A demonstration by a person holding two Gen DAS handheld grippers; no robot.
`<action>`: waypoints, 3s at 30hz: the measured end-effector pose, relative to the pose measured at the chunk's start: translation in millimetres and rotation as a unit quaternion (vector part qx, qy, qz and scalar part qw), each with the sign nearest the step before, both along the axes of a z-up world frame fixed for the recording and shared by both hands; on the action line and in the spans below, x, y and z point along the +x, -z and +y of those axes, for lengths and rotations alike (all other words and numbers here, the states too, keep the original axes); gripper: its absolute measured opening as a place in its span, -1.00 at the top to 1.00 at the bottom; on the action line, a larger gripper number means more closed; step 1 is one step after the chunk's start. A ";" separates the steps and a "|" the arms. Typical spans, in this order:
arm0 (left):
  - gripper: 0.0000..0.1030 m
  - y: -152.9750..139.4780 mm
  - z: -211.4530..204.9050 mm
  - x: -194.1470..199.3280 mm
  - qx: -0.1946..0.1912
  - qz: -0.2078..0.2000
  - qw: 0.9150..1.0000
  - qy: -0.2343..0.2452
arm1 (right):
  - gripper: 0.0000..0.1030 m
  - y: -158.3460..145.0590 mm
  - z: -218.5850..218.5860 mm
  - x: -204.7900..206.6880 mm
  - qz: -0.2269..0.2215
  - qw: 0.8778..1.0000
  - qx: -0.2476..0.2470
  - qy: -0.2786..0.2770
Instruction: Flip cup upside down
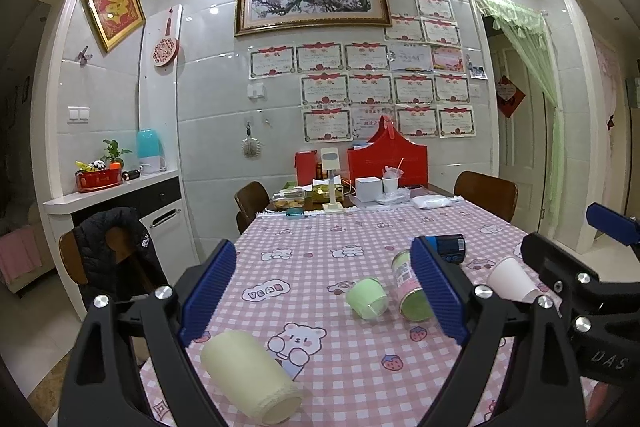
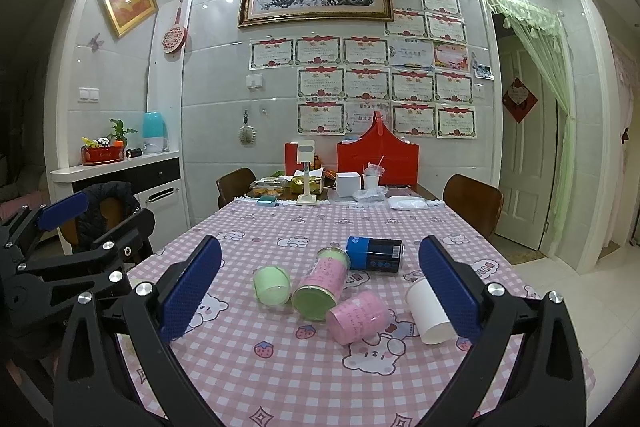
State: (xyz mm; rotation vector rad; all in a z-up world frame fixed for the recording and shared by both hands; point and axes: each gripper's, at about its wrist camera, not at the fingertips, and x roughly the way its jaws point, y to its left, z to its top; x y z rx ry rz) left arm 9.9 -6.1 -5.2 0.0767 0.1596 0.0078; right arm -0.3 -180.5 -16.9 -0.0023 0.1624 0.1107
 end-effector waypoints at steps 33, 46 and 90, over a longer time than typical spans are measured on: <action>-0.70 -0.6 -1.9 2.0 0.001 -0.002 1.000 0.000 | -0.85 -2.5 -1.6 -2.3 0.002 1.000 0.003 0.008; -0.70 -1.4 -1.7 1.0 0.002 -0.002 1.000 0.000 | -0.85 -2.5 -0.3 -2.9 0.005 1.000 0.003 0.008; -0.70 53.7 8.6 152.1 -0.056 0.233 0.968 0.078 | -0.85 33.1 -24.6 100.4 0.124 0.992 0.020 -0.005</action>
